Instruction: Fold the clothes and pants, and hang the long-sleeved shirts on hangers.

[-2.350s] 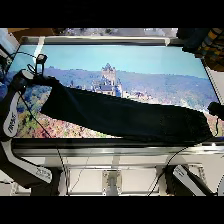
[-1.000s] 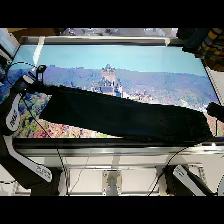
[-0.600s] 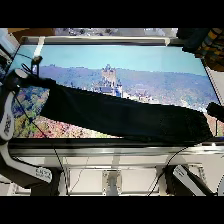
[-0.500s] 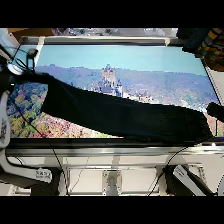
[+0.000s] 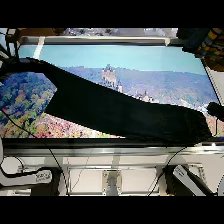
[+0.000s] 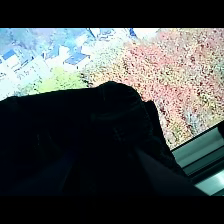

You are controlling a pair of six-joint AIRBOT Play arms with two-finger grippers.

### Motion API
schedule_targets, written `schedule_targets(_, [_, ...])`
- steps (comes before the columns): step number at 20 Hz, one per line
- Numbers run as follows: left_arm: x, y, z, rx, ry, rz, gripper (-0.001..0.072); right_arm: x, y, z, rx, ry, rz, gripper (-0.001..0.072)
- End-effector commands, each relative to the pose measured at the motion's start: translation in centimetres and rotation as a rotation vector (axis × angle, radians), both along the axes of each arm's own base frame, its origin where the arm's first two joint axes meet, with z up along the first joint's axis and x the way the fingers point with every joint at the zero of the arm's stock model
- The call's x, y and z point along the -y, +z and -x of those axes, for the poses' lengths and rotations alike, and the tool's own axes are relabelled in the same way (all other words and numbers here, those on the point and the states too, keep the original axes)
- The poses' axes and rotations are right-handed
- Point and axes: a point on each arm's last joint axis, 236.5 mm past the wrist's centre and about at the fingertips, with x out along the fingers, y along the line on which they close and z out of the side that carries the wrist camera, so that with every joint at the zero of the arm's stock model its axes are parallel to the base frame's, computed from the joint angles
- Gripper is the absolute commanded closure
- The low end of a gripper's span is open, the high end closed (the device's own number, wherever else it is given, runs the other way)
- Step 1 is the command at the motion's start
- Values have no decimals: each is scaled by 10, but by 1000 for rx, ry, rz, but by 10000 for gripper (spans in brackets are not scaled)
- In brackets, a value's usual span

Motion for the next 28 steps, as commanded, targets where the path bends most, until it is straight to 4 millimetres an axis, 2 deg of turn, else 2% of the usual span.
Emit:
schedule_targets(1, [3,-9,2,-41,9,40,688,0,0,0,-3,10,3,334])
schedule_targets(4, [7,24,15,-4,35,68,688,-2,-1,2,-10,10,-2,333])
schedule_targets(7, [-3,54,44,-8,116,44,688,-3,-2,3,-17,11,-8,334])
schedule_targets(10, [-20,56,92,-136,218,-11,688,-3,-2,3,-18,18,-5,334])
schedule_targets(12, [-33,55,116,-192,271,-63,688,-2,-1,2,-12,17,0,334])
schedule_targets(14, [-43,57,124,-204,321,-84,688,0,0,1,-6,16,5,334])
schedule_targets(16, [-44,55,123,-211,321,-82,688,0,0,1,-6,16,5,334])
schedule_targets(18, [-44,43,115,-232,317,-75,688,0,0,1,-6,16,5,334])
schedule_targets(21, [-50,14,89,-259,320,-65,688,0,0,1,-6,16,5,334])
schedule_targets(23, [-55,-11,68,-276,325,-62,688,0,0,1,-6,16,5,334])
schedule_targets(25, [-57,-45,52,-326,323,-41,688,0,0,1,-6,16,5,334])
schedule_targets(27, [-58,-80,45,-394,320,-37,688,-1,0,1,-7,16,4,334])
schedule_targets(28, [-59,-90,44,-415,319,-36,688,-1,-1,1,-8,16,4,334])
